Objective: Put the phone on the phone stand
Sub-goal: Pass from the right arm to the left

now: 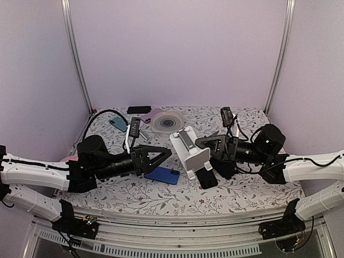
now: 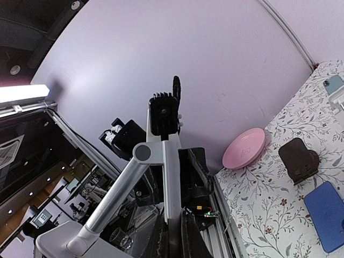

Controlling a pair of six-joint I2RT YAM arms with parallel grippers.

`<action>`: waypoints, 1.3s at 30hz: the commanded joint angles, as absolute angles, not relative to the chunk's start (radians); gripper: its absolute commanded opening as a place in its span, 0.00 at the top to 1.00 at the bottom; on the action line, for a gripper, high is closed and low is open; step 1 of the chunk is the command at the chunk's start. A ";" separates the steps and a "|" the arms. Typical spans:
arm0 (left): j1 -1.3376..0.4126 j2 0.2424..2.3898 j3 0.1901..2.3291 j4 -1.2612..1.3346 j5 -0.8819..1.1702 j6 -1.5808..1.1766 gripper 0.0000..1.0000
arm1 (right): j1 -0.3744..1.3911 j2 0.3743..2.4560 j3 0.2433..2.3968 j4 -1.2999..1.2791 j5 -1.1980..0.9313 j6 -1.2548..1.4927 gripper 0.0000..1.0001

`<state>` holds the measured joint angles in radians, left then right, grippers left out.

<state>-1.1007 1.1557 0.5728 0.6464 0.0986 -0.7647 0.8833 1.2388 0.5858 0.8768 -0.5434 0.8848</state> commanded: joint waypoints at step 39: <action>-1.160 1.204 0.604 0.690 -0.138 -0.846 1.00 | 0.901 1.205 0.624 0.692 -0.411 0.814 0.03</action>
<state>-1.1465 1.2598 0.6254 0.7387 -0.0124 -0.8139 0.8967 1.2556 0.5945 0.7921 -0.4812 0.8585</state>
